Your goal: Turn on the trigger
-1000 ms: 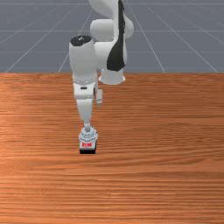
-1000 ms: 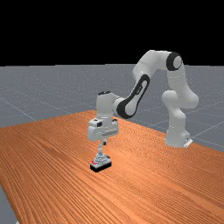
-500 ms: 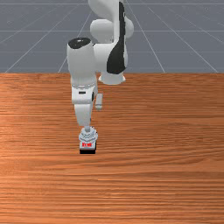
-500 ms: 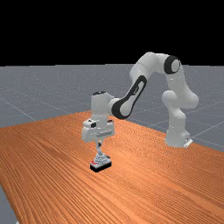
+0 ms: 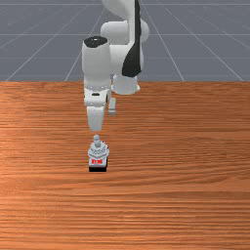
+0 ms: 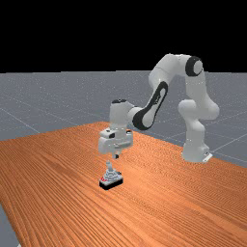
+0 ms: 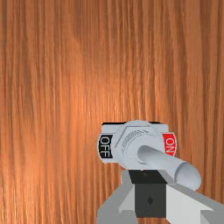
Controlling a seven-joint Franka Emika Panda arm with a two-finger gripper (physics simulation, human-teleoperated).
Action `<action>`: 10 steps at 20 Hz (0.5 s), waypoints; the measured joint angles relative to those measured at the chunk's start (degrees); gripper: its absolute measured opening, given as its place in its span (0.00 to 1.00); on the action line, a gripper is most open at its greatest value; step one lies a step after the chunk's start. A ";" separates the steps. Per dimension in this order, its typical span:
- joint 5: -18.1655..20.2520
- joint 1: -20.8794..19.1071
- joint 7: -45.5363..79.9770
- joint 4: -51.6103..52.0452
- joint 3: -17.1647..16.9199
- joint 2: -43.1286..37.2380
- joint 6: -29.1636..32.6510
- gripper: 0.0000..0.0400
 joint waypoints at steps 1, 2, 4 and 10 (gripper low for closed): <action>-0.58 0.36 0.61 -0.04 -0.35 0.33 0.63 0.00; -0.37 0.30 0.47 -0.07 -0.25 0.78 1.11 0.00; 1.69 -1.02 -1.36 2.47 0.99 3.08 -2.28 0.00; 3.86 -1.83 -2.93 -0.76 2.01 3.40 5.17 0.00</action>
